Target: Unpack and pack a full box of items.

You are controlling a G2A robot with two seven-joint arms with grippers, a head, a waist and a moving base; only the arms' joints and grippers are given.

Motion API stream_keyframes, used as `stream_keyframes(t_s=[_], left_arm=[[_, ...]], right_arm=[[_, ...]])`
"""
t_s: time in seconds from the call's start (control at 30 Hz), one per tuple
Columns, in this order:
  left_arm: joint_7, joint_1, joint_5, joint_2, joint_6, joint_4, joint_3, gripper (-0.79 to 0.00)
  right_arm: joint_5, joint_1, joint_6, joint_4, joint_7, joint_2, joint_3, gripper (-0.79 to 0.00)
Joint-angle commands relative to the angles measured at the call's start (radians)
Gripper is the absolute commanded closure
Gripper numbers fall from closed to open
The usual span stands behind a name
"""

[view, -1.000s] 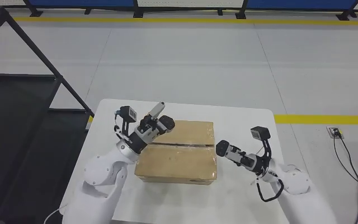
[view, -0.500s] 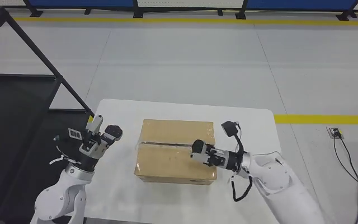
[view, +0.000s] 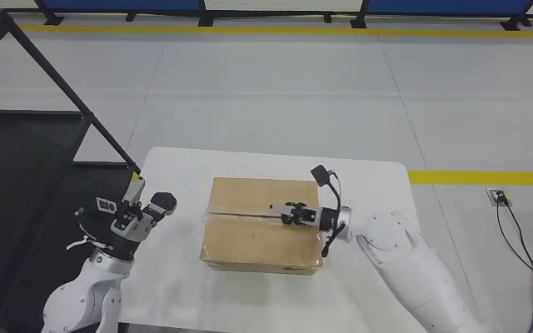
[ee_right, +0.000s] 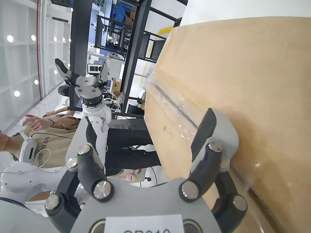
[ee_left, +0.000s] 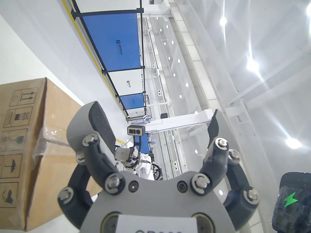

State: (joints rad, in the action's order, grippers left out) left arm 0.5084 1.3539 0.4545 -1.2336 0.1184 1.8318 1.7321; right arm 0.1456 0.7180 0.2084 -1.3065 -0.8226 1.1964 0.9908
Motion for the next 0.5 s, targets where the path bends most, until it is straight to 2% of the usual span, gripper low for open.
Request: stream_keyframes(t_s=[0.0, 0.23, 0.47], left_arm=[[0.004, -0.009, -0.003, 0.001, -0.006, -0.002, -0.005, -0.785], [0.007, -0.032, -0.004, 0.005, -0.010, -0.021, -0.014, -0.785], [-0.019, -0.018, 0.000, 0.006, 0.020, -0.049, 0.000, -0.785]], right_arm=[[0.002, 0.006, -0.012, -0.003, -0.018, -0.002, 0.005, -0.785], [-0.002, 0.005, -0.019, -0.014, -0.007, 0.005, -0.011, -0.785], [0.001, -0.061, -0.047, 0.023, 0.016, 0.037, -0.085, -0.785]])
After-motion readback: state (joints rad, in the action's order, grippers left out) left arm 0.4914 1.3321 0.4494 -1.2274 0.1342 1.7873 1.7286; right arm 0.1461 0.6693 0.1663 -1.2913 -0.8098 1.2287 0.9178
